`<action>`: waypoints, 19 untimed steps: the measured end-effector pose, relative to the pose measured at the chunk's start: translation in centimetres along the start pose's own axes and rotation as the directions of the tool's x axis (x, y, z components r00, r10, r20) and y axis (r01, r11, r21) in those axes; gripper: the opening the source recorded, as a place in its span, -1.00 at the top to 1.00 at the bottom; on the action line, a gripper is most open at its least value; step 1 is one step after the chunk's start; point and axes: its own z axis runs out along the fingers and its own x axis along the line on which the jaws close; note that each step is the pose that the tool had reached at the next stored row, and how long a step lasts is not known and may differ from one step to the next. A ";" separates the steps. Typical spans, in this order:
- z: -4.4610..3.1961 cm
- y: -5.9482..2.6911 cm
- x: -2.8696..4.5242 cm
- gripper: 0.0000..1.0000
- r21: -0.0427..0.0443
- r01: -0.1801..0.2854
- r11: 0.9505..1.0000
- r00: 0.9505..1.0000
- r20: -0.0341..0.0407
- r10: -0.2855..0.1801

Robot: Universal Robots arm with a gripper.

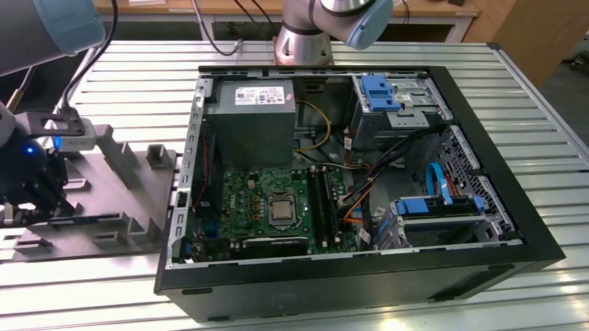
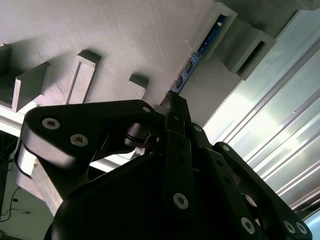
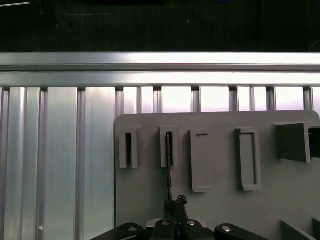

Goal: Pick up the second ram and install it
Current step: 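Pick up the second ram and move it above second insertion slot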

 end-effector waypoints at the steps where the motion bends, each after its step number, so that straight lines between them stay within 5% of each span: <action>1: 0.05 0.00 0.00 0.80 0.000 0.000 1.000 1.000 0.000 0.000; 13: 0.08 0.00 0.00 0.77 0.000 0.000 1.000 1.000 -0.001 0.000; 17: 0.09 0.00 0.00 0.40 0.000 0.000 1.000 1.000 -0.003 0.000; 19: 0.11 -0.01 0.00 0.40 0.000 0.000 1.000 1.000 -0.004 0.000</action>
